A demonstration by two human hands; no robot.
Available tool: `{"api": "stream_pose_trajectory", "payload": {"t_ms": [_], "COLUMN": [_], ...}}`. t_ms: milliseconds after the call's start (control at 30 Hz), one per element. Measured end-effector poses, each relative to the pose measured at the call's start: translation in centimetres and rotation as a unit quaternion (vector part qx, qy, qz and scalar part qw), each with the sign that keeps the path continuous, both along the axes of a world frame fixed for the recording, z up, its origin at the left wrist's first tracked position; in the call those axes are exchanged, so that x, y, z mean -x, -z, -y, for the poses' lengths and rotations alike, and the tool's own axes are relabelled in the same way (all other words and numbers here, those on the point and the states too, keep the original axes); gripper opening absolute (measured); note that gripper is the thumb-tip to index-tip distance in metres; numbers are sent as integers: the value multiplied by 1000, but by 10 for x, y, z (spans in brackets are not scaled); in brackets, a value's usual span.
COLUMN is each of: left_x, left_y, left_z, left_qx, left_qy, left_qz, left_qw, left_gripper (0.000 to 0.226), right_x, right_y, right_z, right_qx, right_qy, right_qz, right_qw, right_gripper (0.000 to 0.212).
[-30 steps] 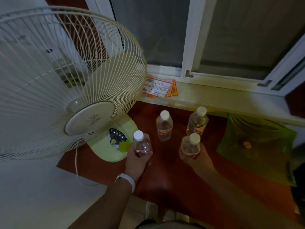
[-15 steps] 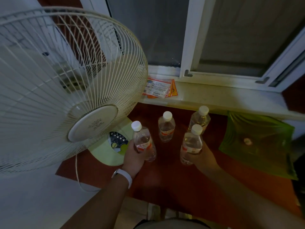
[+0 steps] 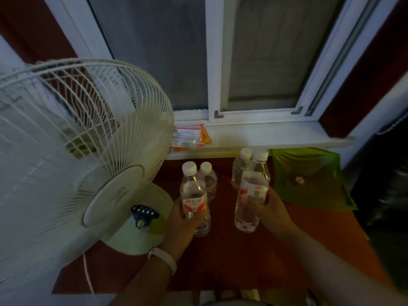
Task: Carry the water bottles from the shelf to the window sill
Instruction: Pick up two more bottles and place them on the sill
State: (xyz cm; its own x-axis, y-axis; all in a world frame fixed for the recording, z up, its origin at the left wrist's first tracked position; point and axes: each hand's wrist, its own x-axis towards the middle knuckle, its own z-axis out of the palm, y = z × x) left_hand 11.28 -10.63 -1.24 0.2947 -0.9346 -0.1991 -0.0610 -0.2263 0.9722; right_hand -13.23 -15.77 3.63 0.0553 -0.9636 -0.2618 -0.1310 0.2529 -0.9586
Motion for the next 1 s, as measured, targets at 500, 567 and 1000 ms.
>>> {"api": "stream_pose_trajectory", "payload": {"t_ms": [500, 567, 1000], "left_x": [86, 106, 316], "left_y": [-27, -35, -74], "left_z": [17, 17, -42], "left_qx": [19, 20, 4], "left_qy": [204, 223, 374], "left_qz": [-86, -79, -67], "left_qw": [975, 971, 925], "left_gripper": [54, 58, 50], "right_x": [71, 89, 267], "right_y": [-26, -33, -61], "right_z": [-78, -92, -234], "right_qx": [10, 15, 42], "right_qy": [186, 208, 342], "right_qz": [-1, -6, 21], "right_qw": [983, 978, 938], "right_gripper": [39, 41, 51]}}
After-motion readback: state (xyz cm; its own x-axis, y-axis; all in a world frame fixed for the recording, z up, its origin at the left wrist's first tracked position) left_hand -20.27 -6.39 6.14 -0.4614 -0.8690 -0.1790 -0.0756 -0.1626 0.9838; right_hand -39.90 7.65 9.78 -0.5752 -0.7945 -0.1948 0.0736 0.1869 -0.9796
